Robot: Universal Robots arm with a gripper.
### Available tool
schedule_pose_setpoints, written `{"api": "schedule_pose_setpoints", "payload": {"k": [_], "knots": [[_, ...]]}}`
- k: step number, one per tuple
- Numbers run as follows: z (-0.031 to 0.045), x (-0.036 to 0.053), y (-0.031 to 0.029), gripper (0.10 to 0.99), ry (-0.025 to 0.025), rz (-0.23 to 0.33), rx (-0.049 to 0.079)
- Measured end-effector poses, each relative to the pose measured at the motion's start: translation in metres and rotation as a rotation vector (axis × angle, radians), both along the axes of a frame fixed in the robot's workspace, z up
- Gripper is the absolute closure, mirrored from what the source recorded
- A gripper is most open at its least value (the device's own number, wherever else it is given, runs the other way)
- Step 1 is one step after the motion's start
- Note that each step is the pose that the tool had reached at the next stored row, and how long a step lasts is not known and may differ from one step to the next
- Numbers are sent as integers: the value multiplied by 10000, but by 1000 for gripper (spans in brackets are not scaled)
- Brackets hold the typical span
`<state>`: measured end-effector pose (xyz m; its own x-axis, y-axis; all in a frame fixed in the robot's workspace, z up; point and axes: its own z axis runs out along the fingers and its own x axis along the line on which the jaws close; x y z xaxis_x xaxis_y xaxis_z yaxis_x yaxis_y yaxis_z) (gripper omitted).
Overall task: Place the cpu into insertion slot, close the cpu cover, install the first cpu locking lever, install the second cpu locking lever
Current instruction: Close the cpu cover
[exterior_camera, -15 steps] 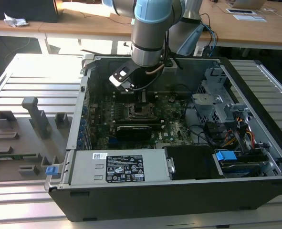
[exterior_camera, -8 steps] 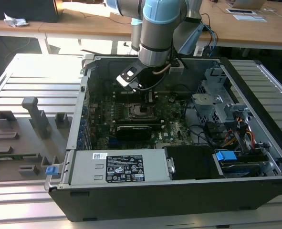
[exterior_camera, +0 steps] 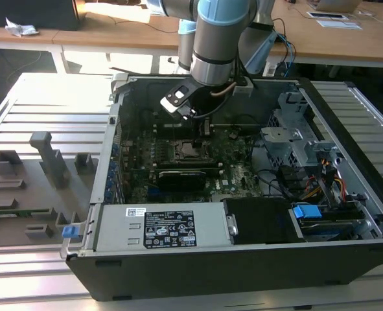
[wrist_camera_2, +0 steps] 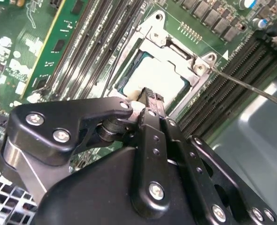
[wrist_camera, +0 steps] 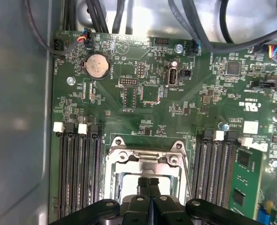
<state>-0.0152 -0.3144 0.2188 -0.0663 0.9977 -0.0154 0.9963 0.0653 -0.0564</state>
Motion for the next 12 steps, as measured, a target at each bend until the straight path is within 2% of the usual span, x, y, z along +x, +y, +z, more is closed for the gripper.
{"api": "schedule_pose_setpoints", "payload": {"k": [3, 5, 7, 11, 12], "knots": [[81, 0, 0, 980, -1, 0, 0], [192, 0, 0, 980, -2, 0, 2], [263, 0, 0, 980, -1, 0, -1], [458, 0, 0, 980, -1, 0, 0], [546, 0, 0, 980, -1, 0, 0]]}}
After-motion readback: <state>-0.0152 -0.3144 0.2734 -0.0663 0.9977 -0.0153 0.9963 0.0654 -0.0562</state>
